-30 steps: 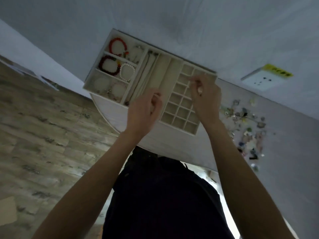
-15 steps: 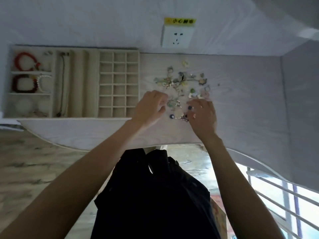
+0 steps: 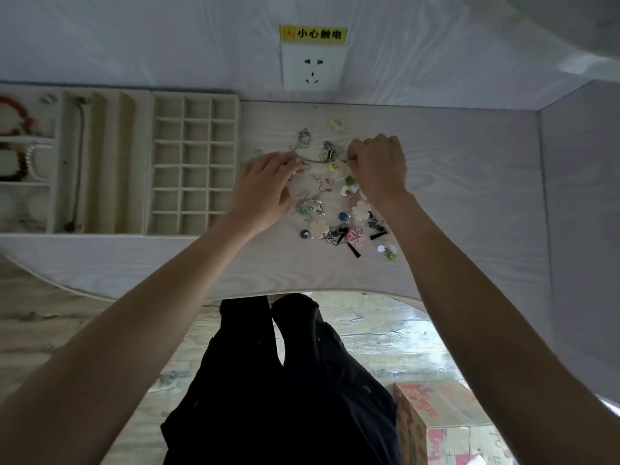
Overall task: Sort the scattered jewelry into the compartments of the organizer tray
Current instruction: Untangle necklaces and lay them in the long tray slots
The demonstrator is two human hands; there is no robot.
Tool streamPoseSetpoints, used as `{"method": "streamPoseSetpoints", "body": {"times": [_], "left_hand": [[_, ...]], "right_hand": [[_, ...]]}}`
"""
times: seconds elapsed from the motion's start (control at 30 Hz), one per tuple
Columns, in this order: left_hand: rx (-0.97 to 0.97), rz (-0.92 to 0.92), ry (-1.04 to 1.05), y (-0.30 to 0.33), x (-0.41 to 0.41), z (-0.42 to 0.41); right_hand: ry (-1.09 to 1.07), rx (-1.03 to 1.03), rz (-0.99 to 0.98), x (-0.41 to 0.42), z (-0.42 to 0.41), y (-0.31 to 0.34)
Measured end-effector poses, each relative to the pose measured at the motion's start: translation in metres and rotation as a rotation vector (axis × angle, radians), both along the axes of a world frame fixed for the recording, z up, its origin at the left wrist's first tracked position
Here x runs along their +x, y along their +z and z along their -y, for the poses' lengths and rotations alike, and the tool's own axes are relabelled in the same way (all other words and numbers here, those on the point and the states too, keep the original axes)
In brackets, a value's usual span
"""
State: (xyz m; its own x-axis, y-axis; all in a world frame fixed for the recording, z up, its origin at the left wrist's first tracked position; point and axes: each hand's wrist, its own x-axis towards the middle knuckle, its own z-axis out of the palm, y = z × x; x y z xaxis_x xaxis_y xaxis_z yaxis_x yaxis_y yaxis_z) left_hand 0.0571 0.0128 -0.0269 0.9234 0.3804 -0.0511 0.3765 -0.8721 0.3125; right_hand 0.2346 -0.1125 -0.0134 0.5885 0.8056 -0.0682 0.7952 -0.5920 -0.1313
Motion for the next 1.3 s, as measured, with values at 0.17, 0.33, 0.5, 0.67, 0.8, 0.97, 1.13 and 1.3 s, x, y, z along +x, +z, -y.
{"method": "streamPoseSetpoints", "body": {"times": [0.17, 0.33, 0.5, 0.67, 0.8, 0.97, 1.13, 1.3], "left_hand": [[-0.035, 0.022, 0.063, 0.005, -0.006, -0.003], [-0.128, 0.111, 0.109, 0.017, 0.0, 0.001], [-0.561, 0.215, 0.122, 0.045, 0.023, 0.011], [-0.749, 0.273, 0.067, 0.055, 0.045, 0.021], [-0.8, 0.261, 0.045, 0.058, 0.053, 0.026], [-0.714, 0.264, 0.07, 0.053, 0.05, 0.022], [-0.56, 0.182, 0.209, 0.046, 0.031, 0.001], [-0.622, 0.203, 0.336, 0.05, 0.017, -0.02]], "right_hand": [[-0.001, 0.046, -0.085, 0.0, 0.0, 0.005], [-0.178, 0.396, -0.427, -0.002, 0.007, 0.023], [-0.361, 0.702, -0.891, -0.009, 0.013, 0.054], [-0.389, 0.787, -1.128, -0.02, 0.016, 0.067], [-0.353, 0.792, -1.14, -0.019, 0.017, 0.076], [-0.39, 0.683, -0.969, -0.007, 0.022, 0.067], [-0.282, 0.466, -0.751, 0.002, 0.031, 0.056], [-0.188, 0.388, -0.469, 0.002, 0.032, 0.051]]}}
